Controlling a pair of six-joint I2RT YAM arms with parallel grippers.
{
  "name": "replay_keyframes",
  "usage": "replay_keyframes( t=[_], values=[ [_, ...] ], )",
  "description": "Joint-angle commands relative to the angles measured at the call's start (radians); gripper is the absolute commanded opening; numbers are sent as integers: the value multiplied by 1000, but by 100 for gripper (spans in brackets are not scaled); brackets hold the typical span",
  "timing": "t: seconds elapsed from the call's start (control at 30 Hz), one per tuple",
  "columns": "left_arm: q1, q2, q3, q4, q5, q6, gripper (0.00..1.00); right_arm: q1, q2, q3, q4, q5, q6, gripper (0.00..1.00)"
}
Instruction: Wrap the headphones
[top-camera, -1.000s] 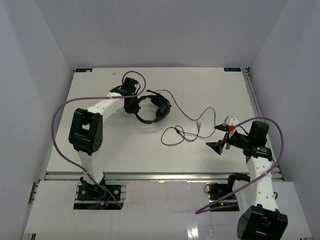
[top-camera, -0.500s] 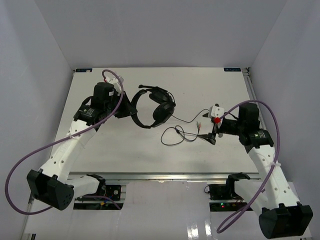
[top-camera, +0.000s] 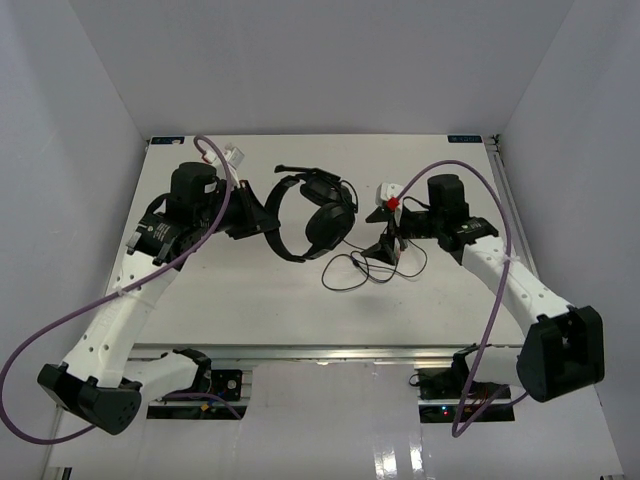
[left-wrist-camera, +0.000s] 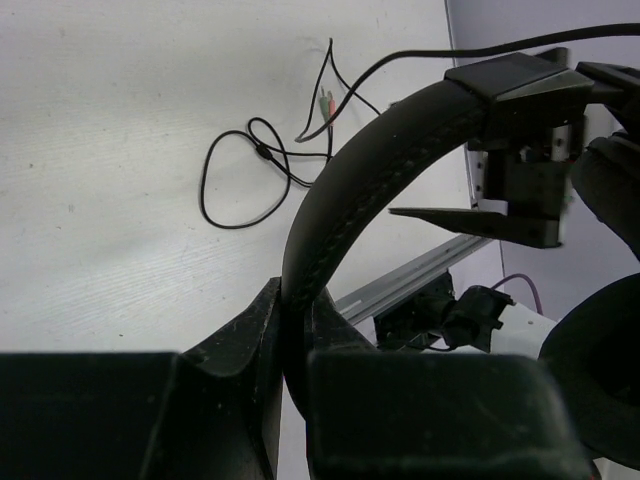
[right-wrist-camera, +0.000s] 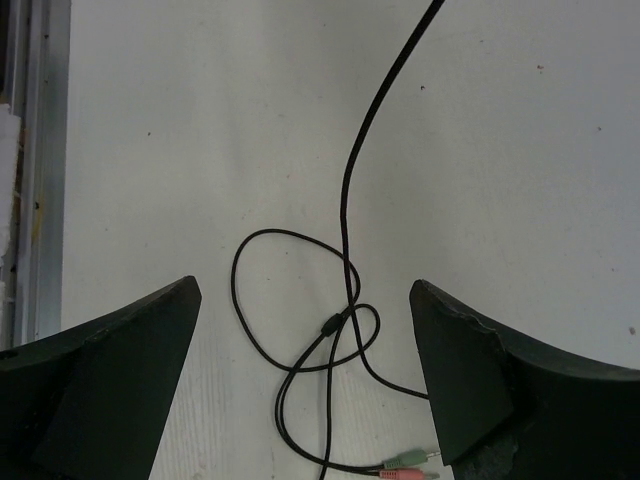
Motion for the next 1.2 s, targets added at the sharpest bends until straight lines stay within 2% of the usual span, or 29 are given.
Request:
replay_keyframes(
  t=[0.0, 0.07, 0.23, 0.4, 0.67, 0.83, 0.93, 1.17],
  values=[
    [-1, -51, 66, 12, 58, -49, 0, 41, 109, 80, 123, 29, -3, 91],
    [-1, -58, 69, 9, 60, -52, 0, 61, 160, 123, 106, -11, -13, 91],
    [-1, -78, 84, 2, 71, -60, 0, 148, 259, 153, 160, 117, -53, 91],
    [-1, -101, 125, -16, 49, -65, 0, 151, 344, 166, 177, 78, -46, 98],
    [-1, -122, 196, 9, -8, -128, 0, 150, 361, 82, 214, 58, -85, 70],
    [-1, -129, 219, 53, 4, -186, 0, 152, 342, 34, 259, -38, -58, 66],
    [-1, -125, 243, 56, 9, -201, 0, 152, 340, 24, 279, -82, -39, 59],
    [-1, -130, 301, 41, -47, -218, 0, 153, 312, 8, 281, -89, -44, 48]
  ],
)
